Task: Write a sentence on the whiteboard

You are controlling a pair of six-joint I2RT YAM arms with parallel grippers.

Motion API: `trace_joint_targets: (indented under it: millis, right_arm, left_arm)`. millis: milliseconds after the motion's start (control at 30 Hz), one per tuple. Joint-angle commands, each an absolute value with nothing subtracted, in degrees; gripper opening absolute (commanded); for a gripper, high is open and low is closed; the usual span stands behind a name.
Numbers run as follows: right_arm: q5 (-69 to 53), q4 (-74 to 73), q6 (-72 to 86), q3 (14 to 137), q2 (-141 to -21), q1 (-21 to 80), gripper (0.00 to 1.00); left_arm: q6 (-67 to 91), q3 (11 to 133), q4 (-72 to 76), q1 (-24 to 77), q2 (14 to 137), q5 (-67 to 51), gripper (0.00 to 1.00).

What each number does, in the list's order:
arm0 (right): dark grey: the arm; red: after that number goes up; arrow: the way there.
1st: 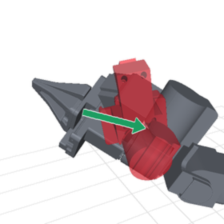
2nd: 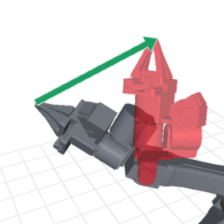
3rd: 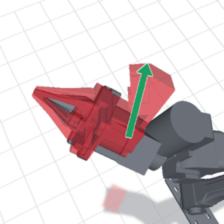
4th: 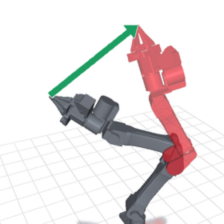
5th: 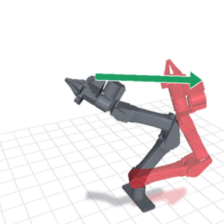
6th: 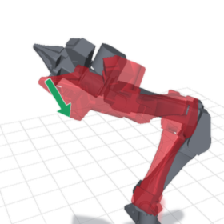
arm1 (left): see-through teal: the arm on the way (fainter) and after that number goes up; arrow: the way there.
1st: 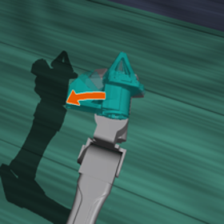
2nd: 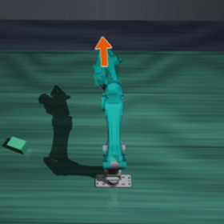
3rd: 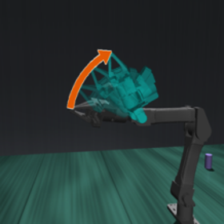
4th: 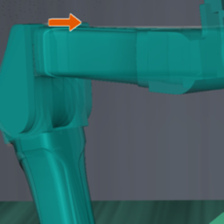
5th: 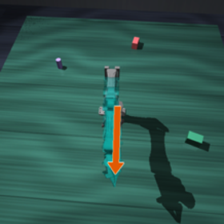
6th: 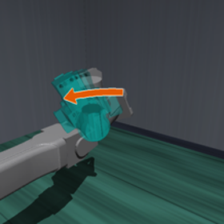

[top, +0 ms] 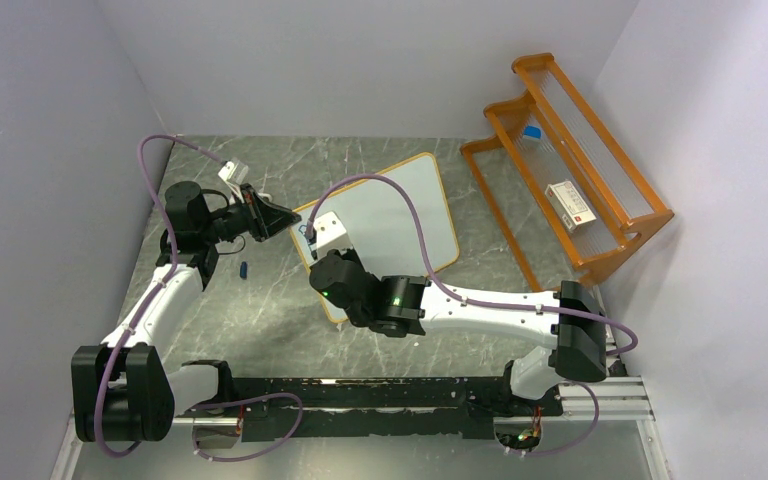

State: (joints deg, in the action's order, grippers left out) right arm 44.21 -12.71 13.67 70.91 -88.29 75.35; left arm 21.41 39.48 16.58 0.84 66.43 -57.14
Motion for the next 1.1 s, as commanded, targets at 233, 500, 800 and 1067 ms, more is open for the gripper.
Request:
trace_joint_targets:
  millis: [233,500,800,1067]
  right_arm:
    - [42.4,-14.4,14.5,71.3,-88.3,75.7,0.0]
    - [41.9,-13.8,14.3,72.2,-89.0,76.3,0.0]
    - [41.4,-12.7,14.1,72.8,-89.5,76.5,0.0]
    - [41.2,-11.6,14.1,73.2,-90.0,76.7,0.0]
  left_arm:
    - [19.1,39.0,11.8,2.0,66.9,-57.2,0.05]
    - [19.2,39.0,12.0,2.0,67.0,-57.2,0.05]
    - [19.3,39.0,12.0,2.1,67.0,-57.3,0.05]
    - [19.2,39.0,11.9,2.1,67.0,-57.4,0.05]
